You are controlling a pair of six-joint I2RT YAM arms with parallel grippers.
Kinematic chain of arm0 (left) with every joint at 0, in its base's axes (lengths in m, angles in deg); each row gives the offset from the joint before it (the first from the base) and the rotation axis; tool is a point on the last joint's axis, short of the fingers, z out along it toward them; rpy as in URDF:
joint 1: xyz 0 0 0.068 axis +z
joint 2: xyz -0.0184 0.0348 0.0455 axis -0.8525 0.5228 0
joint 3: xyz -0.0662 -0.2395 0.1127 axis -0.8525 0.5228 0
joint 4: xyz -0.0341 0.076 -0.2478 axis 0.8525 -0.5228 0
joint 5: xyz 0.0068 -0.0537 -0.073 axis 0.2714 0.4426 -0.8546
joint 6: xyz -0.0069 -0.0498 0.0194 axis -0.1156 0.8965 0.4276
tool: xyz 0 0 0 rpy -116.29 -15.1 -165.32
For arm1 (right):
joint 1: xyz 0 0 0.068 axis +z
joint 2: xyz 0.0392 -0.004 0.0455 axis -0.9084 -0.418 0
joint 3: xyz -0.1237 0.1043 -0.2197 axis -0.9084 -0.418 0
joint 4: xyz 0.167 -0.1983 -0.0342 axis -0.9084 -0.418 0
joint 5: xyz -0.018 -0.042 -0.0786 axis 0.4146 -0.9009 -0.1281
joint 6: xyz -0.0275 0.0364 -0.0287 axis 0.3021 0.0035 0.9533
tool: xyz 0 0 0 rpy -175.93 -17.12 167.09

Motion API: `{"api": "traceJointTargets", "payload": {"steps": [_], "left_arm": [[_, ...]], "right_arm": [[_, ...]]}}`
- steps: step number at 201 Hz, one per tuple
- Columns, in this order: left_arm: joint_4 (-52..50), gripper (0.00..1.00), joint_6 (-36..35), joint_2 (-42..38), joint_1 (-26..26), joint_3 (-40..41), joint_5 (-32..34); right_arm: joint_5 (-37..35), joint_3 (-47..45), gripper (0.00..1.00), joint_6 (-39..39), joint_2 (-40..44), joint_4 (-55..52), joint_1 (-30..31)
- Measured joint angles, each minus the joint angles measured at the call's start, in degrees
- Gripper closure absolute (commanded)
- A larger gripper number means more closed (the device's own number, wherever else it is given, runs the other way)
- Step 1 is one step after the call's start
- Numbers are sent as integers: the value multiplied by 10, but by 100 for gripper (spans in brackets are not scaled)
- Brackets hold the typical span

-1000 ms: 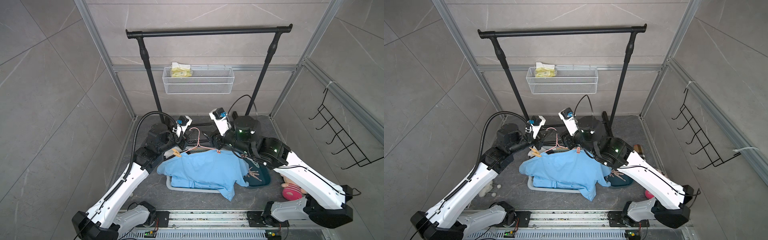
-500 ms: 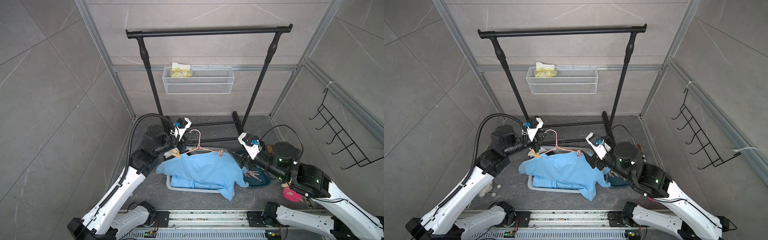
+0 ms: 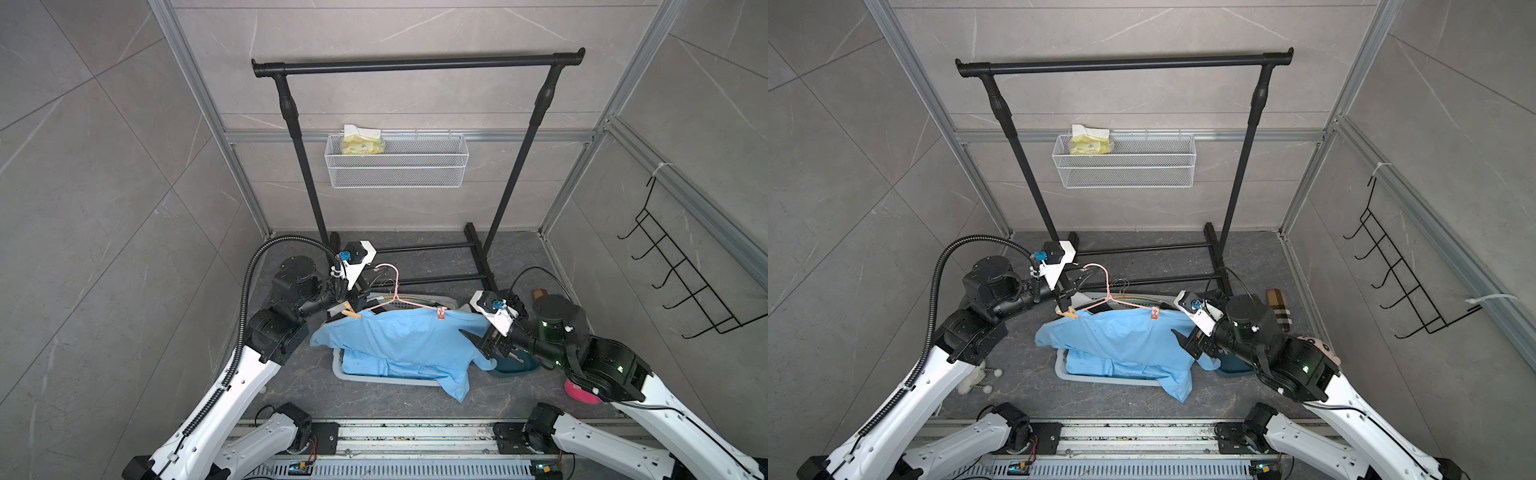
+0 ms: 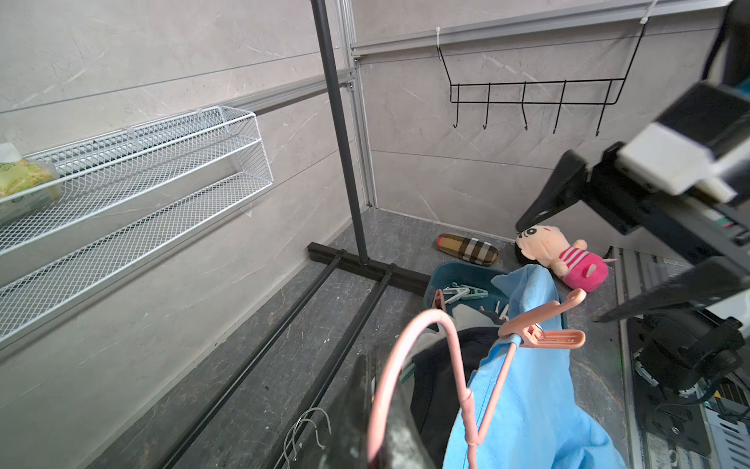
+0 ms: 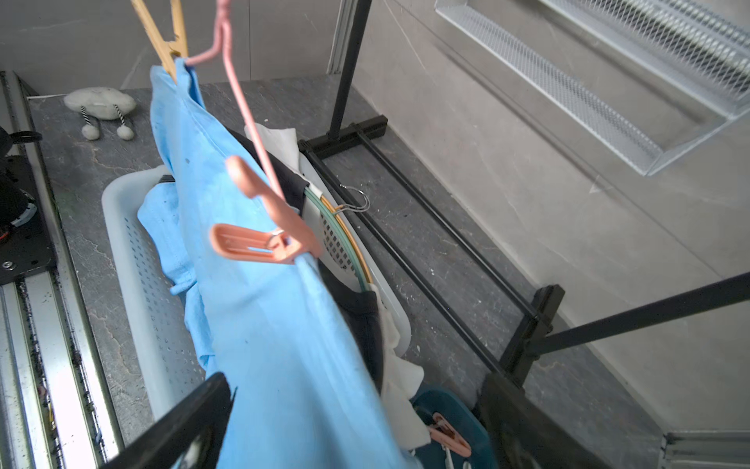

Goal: Use clothespins to secure the t-shirt on both sides of the hanger
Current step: Pick up the hanger from the basket.

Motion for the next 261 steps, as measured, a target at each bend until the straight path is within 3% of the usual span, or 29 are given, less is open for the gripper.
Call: {"api": "traceJointTargets", "payload": {"steps": [29, 73, 103, 154, 216, 239, 261], "left_arm": [[0, 100, 1, -11, 0, 0, -10], [0, 100, 2, -13, 0, 0, -10], [0, 100, 2, -13, 0, 0, -3], [10, 100, 2, -13, 0, 2, 31], [13, 100, 7, -14, 0, 5, 51], [11, 72, 10, -23, 0, 4, 53], [-1, 38, 17, -37, 0, -13, 54]], "right_arm": [[102, 42, 10, 15, -85, -20, -81], [240, 78, 26, 47, -163, -65, -88], [270, 78, 38, 55, -171, -76, -88], [299, 73, 76, 55, -141, -75, -88], [329, 75, 100, 45, -121, -87, -88], [335, 91, 100, 44, -115, -106, -88], [334, 108, 100, 38, -102, -124, -88]]}}
